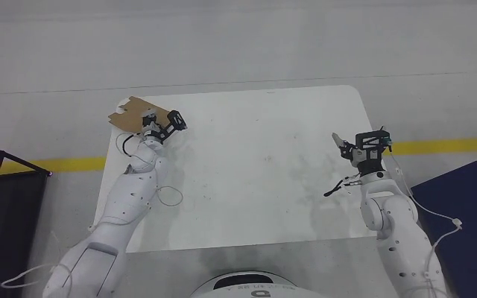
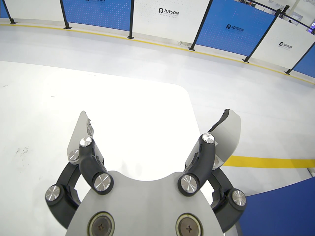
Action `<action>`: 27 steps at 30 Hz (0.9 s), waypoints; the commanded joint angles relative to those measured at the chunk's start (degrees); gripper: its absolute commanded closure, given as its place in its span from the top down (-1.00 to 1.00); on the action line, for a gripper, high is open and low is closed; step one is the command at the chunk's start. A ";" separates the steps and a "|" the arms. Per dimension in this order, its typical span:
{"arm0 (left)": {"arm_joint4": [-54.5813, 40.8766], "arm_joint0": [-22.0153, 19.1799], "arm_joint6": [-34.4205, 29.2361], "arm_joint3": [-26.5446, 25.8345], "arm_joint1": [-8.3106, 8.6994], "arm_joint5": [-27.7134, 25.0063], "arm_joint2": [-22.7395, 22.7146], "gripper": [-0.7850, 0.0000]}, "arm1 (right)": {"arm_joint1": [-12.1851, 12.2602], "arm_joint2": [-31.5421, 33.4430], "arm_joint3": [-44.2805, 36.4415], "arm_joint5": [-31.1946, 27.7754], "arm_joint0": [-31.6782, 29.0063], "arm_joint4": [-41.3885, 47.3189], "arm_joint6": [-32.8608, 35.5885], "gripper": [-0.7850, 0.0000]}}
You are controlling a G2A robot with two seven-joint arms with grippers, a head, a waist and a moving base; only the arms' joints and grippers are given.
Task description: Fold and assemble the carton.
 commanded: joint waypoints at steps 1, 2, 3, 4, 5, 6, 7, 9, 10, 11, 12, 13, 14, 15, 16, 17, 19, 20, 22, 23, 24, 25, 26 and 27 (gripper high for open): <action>0.14 -0.43 -0.18 0.77 -0.26 0.06 0.39 0.08 | 0.00 0.00 0.00 0.00 0.00 0.00 0.00 1.00; 0.13 -0.65 -0.24 1.12 -0.39 0.12 0.53 0.04 | 0.00 0.00 0.00 0.00 0.00 0.00 0.00 1.00; 0.12 -0.84 -0.30 1.49 -0.52 0.17 0.67 -0.01 | 0.00 0.00 0.00 0.00 0.00 0.00 0.00 1.00; 0.05 -1.03 -0.31 1.83 -0.64 0.29 0.78 -0.05 | 0.00 0.00 0.00 0.00 0.00 0.00 0.00 1.00; -0.03 -1.19 -0.27 2.17 -0.75 0.45 0.86 -0.11 | 0.00 0.00 0.00 0.00 0.00 0.00 0.00 1.00; -0.33 -1.32 -0.18 2.52 -0.87 0.58 0.87 -0.15 | 0.00 0.00 0.00 0.00 0.00 0.00 0.00 1.00; -0.62 -1.46 -0.06 2.86 -0.98 0.64 0.88 -0.21 | 0.00 0.00 0.00 0.00 0.00 0.00 0.00 1.00; -1.04 -1.79 0.02 3.73 -1.17 0.64 0.88 -0.30 | 0.00 0.00 0.00 0.00 0.00 0.00 0.00 1.00; -1.21 -1.99 -0.02 4.18 -1.27 0.59 0.91 -0.33 | 0.00 0.00 0.00 0.00 0.00 0.00 0.00 1.00; -1.22 -2.21 0.01 4.64 -1.37 0.54 0.99 -0.36 | 0.00 0.00 0.00 0.00 0.00 0.00 0.00 1.00; -1.29 -2.41 0.04 5.05 -1.47 0.71 1.05 -0.43 | 0.00 0.00 0.00 0.00 0.00 0.00 0.00 1.00; -1.46 -2.57 0.16 5.41 -1.59 0.87 1.11 -0.52 | 0.00 0.00 0.00 0.00 0.00 0.00 0.00 1.00; -1.57 -2.72 0.33 5.74 -1.70 1.00 1.19 -0.64 | 0.00 0.00 0.00 0.00 0.00 0.00 0.00 1.00; -1.63 -2.87 0.54 6.05 -1.80 1.25 1.25 -0.77 | 0.00 0.00 0.00 0.00 0.00 0.00 0.00 1.00; -1.86 -2.95 0.84 6.29 -1.90 1.56 1.27 -0.97 | 0.00 0.00 0.00 0.00 0.00 0.00 0.00 1.00; -2.12 -3.02 1.22 6.48 -1.99 1.82 1.28 -1.00 | 0.00 0.00 0.00 0.00 0.00 0.00 0.00 1.00; -2.66 -3.07 2.02 6.68 -2.13 2.93 1.13 -1.00 | 0.00 0.00 0.00 0.00 0.00 0.00 0.00 1.00; -3.10 -3.06 2.54 6.66 -2.19 3.53 0.95 -1.00 | 0.00 0.00 0.00 0.00 0.00 0.00 0.00 1.00; -4.03 -2.84 3.80 6.29 -2.23 5.24 0.43 -1.00 | 0.00 0.00 0.00 0.00 0.00 0.00 0.00 1.00; -4.73 -2.56 4.63 5.83 -2.23 6.10 0.07 -1.00 | 0.00 0.00 0.00 0.00 0.00 0.00 0.00 1.00; -5.43 -2.18 5.50 5.12 -2.20 7.25 -0.40 -1.00 | 0.00 0.00 0.00 0.00 0.00 0.00 0.00 1.00; -6.24 -1.60 6.47 4.11 -2.14 8.56 -0.94 -1.00 | 0.00 0.00 0.00 0.00 0.00 0.00 0.00 1.00; -7.18 -0.85 7.62 2.77 -2.06 9.82 -1.57 -1.00 | 0.00 0.00 0.00 0.00 0.00 0.00 0.00 1.00; -8.11 0.04 8.76 1.17 -1.93 10.88 -2.29 -1.00 | 0.00 0.00 0.00 0.00 0.00 0.00 0.00 1.00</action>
